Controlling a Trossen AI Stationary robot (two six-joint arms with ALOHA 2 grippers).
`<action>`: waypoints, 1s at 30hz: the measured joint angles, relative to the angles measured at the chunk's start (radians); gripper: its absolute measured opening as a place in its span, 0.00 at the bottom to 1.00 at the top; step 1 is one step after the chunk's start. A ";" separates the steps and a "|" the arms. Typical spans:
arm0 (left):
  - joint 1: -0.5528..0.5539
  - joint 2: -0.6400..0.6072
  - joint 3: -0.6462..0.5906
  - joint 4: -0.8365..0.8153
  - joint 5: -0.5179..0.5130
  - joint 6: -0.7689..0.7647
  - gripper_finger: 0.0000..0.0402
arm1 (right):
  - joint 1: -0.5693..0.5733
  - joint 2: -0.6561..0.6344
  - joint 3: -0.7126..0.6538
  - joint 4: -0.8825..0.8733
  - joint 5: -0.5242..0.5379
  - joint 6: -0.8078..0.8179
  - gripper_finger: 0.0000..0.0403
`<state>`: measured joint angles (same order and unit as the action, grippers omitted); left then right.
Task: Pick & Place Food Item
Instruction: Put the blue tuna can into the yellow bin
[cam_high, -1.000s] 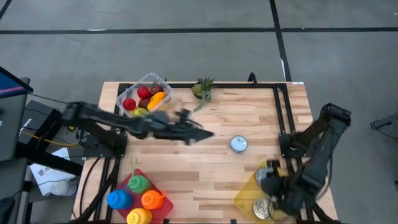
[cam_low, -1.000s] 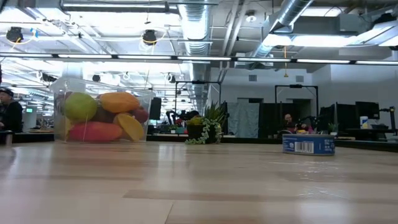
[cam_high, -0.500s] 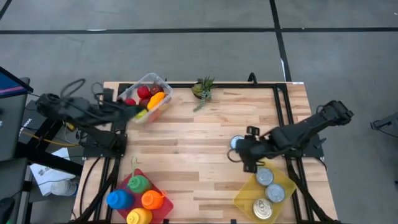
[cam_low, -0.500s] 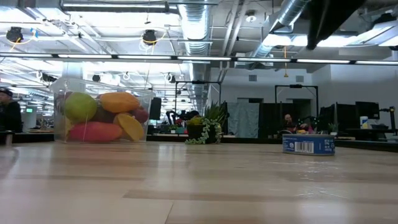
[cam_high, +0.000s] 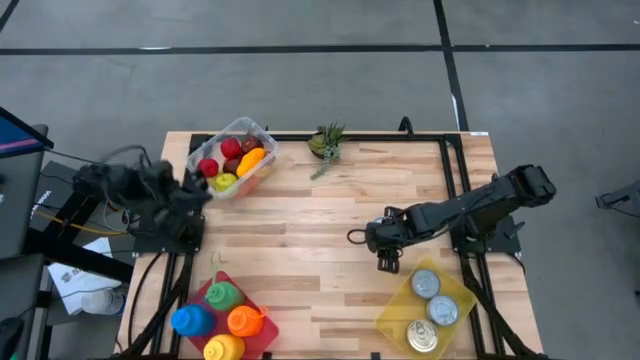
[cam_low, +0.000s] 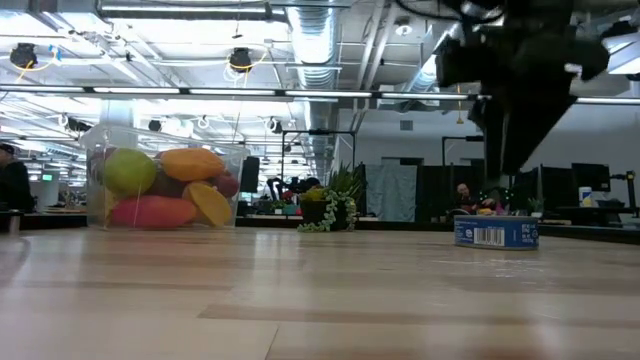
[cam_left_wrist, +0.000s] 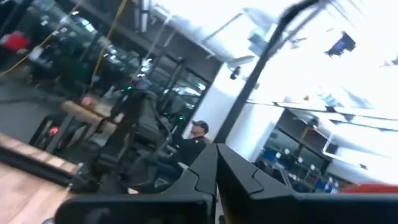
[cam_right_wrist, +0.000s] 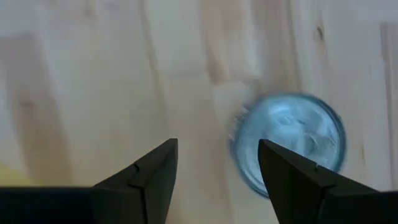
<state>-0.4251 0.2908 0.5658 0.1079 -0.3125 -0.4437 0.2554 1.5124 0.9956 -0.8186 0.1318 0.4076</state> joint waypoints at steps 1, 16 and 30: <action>0.000 -0.008 -0.052 0.058 0.011 0.021 0.00 | -0.010 0.000 -0.012 0.002 -0.001 0.000 0.53; 0.166 -0.021 -0.558 0.560 0.158 -0.055 0.00 | -0.056 -0.002 -0.059 0.094 -0.003 -0.076 0.53; 0.655 -0.029 -0.558 0.520 0.601 -0.112 0.00 | -0.076 -0.002 -0.154 0.168 -0.004 -0.053 0.53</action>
<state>0.2294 0.2620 0.0075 0.6279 0.2888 -0.5558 0.1795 1.5108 0.8417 -0.6509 0.1274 0.3548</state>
